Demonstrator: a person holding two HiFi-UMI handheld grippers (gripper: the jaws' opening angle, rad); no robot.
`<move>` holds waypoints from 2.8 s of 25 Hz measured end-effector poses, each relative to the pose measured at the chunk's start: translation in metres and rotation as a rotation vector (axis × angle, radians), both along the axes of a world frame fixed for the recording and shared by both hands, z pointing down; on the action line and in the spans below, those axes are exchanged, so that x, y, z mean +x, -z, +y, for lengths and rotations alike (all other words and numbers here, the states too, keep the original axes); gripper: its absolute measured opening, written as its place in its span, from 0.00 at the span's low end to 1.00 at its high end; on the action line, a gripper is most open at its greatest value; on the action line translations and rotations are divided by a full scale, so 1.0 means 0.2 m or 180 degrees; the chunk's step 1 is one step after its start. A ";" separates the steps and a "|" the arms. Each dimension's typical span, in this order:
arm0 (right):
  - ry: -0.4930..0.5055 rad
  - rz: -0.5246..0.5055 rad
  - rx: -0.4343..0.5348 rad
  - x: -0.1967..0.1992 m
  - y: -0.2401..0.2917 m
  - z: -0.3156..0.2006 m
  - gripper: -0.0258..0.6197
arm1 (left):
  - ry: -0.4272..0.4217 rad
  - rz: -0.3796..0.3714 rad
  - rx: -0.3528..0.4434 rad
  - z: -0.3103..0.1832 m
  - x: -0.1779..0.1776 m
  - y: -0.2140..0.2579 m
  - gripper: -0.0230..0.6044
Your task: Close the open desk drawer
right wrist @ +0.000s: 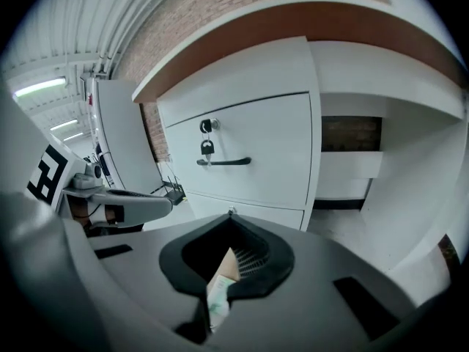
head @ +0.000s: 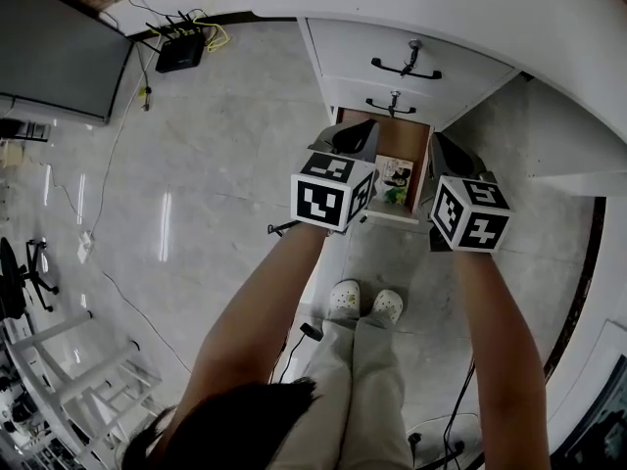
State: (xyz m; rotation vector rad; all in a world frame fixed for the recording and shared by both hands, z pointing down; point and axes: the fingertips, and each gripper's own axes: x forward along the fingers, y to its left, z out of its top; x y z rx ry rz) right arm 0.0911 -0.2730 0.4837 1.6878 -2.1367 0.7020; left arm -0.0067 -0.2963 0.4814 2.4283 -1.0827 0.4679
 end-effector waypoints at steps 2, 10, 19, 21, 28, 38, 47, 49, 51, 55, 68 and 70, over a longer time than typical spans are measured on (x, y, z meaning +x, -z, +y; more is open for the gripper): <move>0.0018 0.0005 0.0056 0.02 0.03 0.05 0.05 | 0.0015 0.0058 0.0074 0.05 0.00 0.04 0.05; -0.0051 -0.0064 0.0072 0.08 0.03 0.21 0.05 | 0.0145 0.0142 0.0153 0.22 -0.05 0.14 0.05; 0.0270 -0.0123 0.0117 0.11 0.04 0.27 0.05 | 0.0459 0.0291 0.0170 0.30 0.03 0.20 0.05; 0.0328 -0.0133 0.0119 0.12 0.03 0.26 0.05 | 0.0531 0.0358 0.0151 0.30 0.05 0.18 0.05; 0.0453 -0.0143 0.0150 0.14 -0.05 0.25 0.05 | 0.0520 0.0361 0.0172 0.34 0.10 0.09 0.05; 0.0683 0.0102 0.0425 0.07 -0.27 0.29 0.05 | 0.0428 0.0425 0.0347 0.38 0.09 -0.18 0.05; 0.0757 0.0242 0.0696 0.01 -0.56 0.23 0.06 | 0.0159 0.0331 0.0642 0.33 0.07 -0.50 0.05; 0.0788 0.0242 0.0722 0.00 -0.64 0.24 0.06 | 0.0087 0.0294 0.0710 0.34 0.07 -0.57 0.05; 0.0833 0.0263 0.0731 0.00 -0.73 0.27 0.06 | 0.0015 0.0268 0.0758 0.36 0.07 -0.66 0.05; 0.0876 0.0363 0.0696 0.02 -0.94 0.32 0.06 | -0.0035 0.0238 0.0805 0.40 0.04 -0.84 0.05; 0.1127 0.0006 0.0292 -0.07 -1.33 0.61 0.06 | -0.0092 0.0056 0.0557 0.65 -0.16 -1.26 0.05; 0.1301 0.0002 0.0238 -0.13 -1.38 0.68 0.06 | -0.0099 0.0075 0.0515 0.71 -0.18 -1.31 0.05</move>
